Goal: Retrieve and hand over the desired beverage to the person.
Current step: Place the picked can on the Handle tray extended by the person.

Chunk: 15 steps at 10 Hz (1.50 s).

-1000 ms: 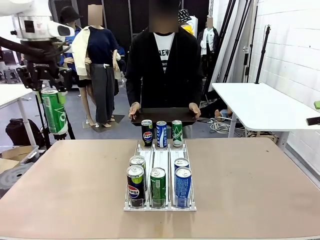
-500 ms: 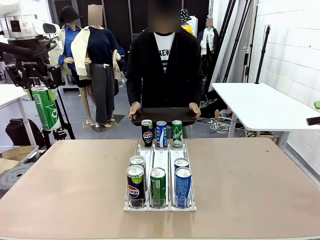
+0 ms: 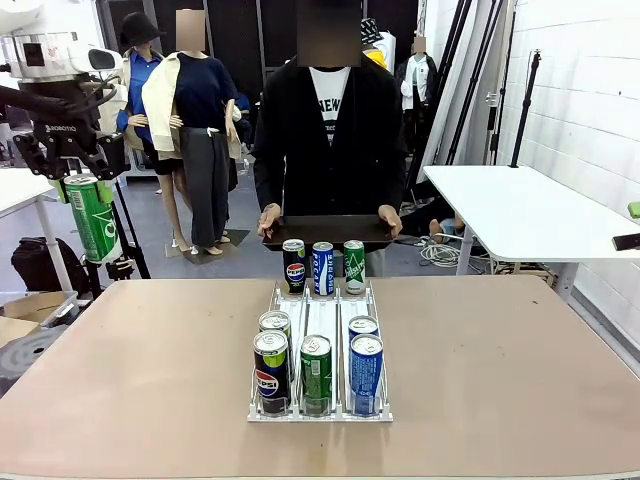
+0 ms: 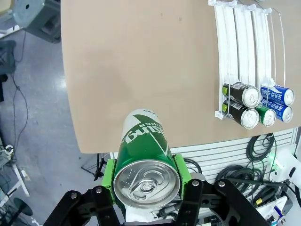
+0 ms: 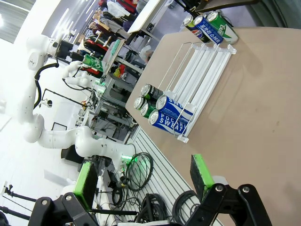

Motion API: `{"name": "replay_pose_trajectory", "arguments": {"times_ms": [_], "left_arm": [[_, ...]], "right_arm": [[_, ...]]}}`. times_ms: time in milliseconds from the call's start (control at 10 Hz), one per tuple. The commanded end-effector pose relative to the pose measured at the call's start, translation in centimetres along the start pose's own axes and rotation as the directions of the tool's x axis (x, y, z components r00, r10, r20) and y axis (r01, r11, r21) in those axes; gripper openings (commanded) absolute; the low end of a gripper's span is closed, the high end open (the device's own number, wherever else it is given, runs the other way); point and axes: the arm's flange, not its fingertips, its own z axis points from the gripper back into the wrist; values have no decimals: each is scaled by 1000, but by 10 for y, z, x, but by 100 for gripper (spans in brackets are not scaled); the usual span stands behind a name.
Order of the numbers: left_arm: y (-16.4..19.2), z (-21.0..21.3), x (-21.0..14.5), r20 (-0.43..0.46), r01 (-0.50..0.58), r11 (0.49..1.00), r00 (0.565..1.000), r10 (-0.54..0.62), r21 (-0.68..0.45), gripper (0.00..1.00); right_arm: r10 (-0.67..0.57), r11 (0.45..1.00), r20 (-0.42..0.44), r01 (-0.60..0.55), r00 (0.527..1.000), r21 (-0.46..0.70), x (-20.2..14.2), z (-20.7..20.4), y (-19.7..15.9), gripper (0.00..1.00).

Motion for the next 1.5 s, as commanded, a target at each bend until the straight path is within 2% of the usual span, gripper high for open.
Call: {"name": "replay_pose_trajectory", "arguments": {"times_ms": [0,1400], "left_arm": [[1,4,-2,6,-2,1000,1000,2,-1,0],[1,4,-2,6,-2,1000,1000,2,-1,0]], "right_arm": [[4,1000,9,-4,1000,-13,-2,-3,0,100],[4,1000,9,-4,1000,-13,-2,-3,0,100]]}}
